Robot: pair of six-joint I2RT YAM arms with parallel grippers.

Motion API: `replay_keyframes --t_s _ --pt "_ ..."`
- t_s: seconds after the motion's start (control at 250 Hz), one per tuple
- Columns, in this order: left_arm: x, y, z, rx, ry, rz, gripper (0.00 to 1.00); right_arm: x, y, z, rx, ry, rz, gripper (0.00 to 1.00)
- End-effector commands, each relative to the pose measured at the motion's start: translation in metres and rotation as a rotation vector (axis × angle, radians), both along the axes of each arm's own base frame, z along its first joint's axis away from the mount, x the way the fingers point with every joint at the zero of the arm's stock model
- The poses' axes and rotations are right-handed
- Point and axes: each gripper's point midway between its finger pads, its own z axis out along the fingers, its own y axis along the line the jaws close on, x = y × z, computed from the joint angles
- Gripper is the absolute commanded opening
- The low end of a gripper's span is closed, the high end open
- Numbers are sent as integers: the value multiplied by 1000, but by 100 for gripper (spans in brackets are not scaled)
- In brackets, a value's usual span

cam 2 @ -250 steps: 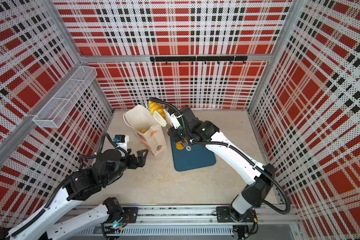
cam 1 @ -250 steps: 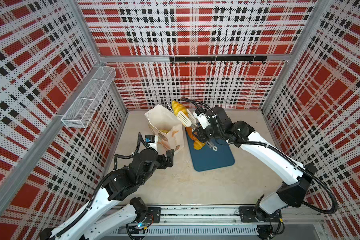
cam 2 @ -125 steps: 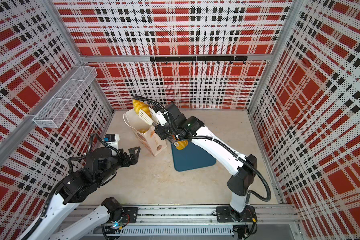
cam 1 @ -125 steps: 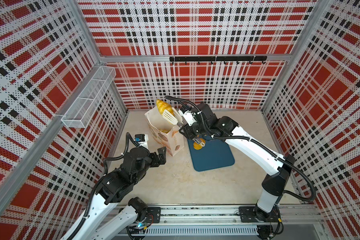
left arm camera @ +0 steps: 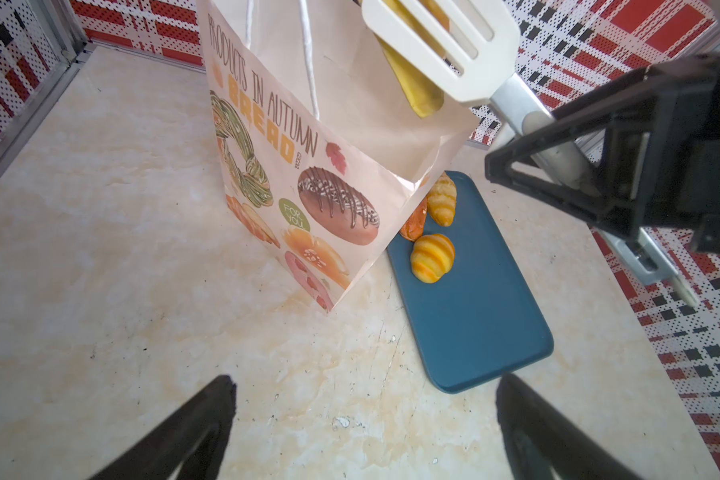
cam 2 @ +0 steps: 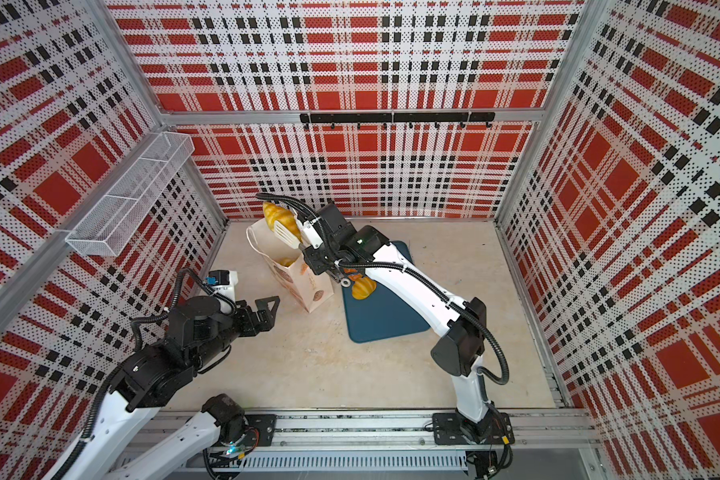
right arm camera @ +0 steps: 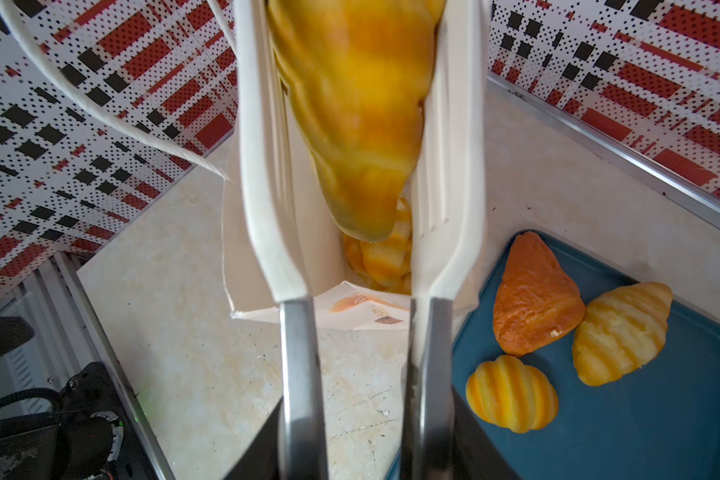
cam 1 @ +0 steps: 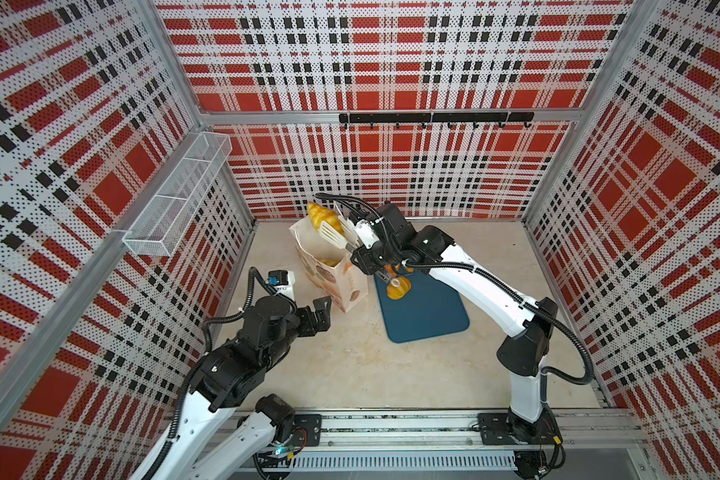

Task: Place the fake bread into the paper bag
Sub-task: 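Open the tongs with the right gripper to drop the croissant into the bag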

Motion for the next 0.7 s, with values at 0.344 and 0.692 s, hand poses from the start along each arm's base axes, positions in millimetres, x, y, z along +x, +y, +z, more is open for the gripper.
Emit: replay_keyframes --t_s 0.344,0.692 --pt "-2 1 -5 -6 15 -1 99 7 0 34 28 -106 -9 62" --pt "-6 -1 -9 -33 23 -9 99 -7 -30 54 33 -154 -51 63"
